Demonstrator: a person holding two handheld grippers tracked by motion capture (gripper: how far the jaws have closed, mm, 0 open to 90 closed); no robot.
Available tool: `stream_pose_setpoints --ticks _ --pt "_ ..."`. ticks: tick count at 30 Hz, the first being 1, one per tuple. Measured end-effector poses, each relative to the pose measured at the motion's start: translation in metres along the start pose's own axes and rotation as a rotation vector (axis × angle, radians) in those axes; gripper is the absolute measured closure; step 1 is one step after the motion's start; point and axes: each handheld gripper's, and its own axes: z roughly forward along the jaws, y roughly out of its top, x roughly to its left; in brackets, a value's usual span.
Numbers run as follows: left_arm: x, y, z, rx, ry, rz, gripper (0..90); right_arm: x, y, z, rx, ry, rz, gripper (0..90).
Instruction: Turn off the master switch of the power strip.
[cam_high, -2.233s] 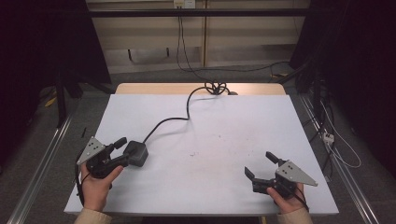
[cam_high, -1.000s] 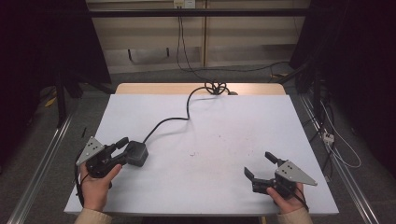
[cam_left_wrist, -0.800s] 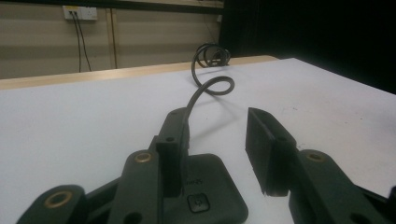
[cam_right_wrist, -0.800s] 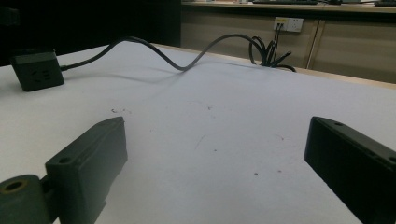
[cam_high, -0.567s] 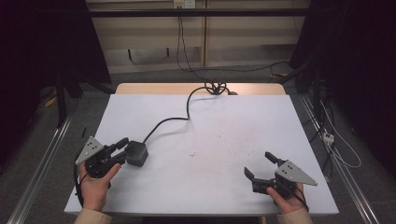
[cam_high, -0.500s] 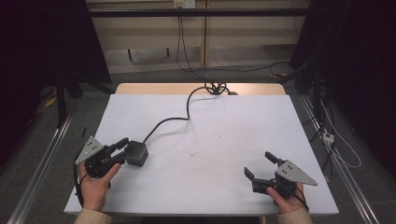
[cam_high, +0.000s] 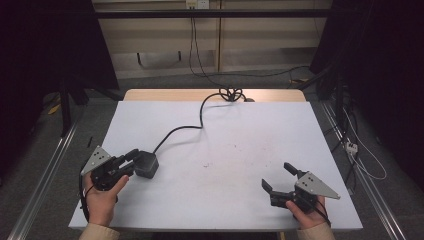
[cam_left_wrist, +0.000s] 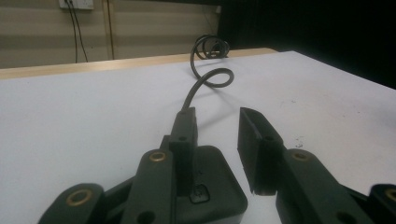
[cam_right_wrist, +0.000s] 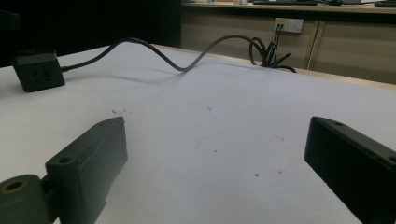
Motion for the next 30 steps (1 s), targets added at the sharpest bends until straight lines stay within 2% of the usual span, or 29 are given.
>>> stream_pose_setpoints --ticks 30 --pt "0.0030 -0.0016 0.0004 0.064 0.019 -0.006 80.8 0.0000 0.0005 -0.0004 -0.002 -0.001 -0.001 5.3"
